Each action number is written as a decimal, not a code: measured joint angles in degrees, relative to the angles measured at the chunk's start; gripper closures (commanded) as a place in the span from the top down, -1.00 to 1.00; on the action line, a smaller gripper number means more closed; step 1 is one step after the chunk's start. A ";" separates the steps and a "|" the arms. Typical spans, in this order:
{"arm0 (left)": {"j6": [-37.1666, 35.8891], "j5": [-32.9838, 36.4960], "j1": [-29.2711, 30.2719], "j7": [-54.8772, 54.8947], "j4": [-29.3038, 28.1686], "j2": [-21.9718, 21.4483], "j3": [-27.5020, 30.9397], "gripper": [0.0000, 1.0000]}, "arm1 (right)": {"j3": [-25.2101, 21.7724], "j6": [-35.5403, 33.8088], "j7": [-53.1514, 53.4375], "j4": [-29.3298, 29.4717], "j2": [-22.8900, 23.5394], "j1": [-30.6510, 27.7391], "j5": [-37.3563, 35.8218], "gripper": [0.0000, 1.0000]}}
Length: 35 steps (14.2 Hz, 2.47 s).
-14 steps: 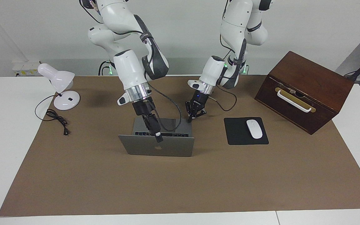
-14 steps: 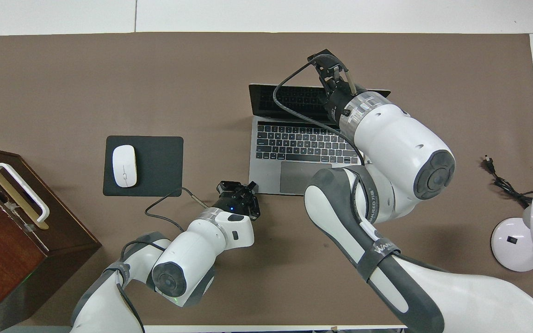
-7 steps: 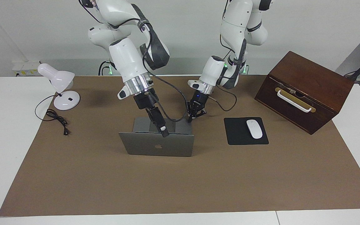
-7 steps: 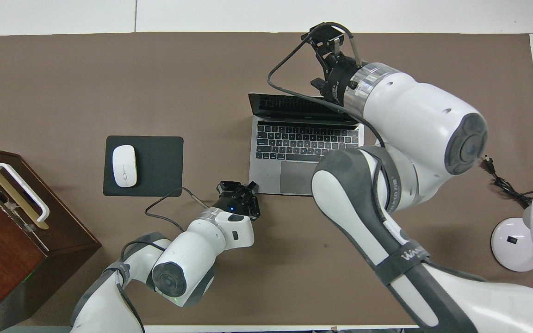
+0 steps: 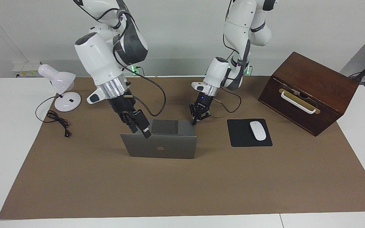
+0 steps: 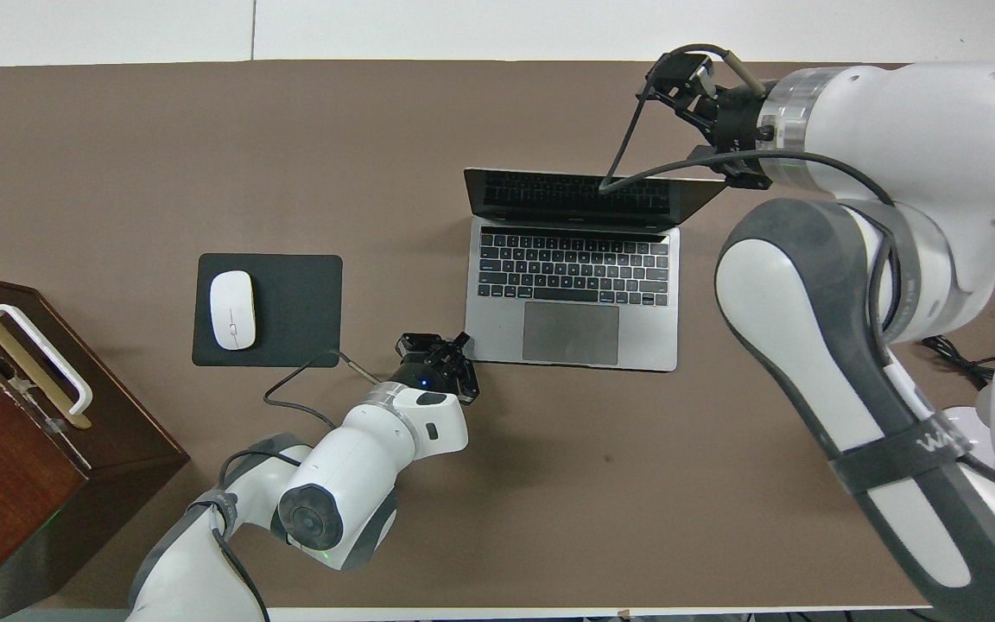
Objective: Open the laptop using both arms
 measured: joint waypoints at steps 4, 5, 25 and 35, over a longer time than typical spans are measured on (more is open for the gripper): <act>-2.32 -0.59 0.28 -0.70 1.07 -1.14 0.44 -1.00 | -0.14 -16.60 -11.82 0.39 -3.74 -4.70 -7.67 1.00; -4.68 -0.62 0.71 -0.74 1.46 -2.27 0.58 -1.00 | -0.17 -21.21 -13.32 0.42 -4.93 -5.59 -8.70 1.00; -69.86 3.28 20.17 2.47 18.68 -27.09 1.28 -1.00 | -0.27 -30.64 -23.70 -19.75 -25.18 -13.04 -20.07 1.00; -89.32 9.67 32.24 4.63 29.13 -27.27 1.36 -1.00 | -0.34 -29.99 -24.40 -17.14 -25.62 -13.98 -20.07 1.00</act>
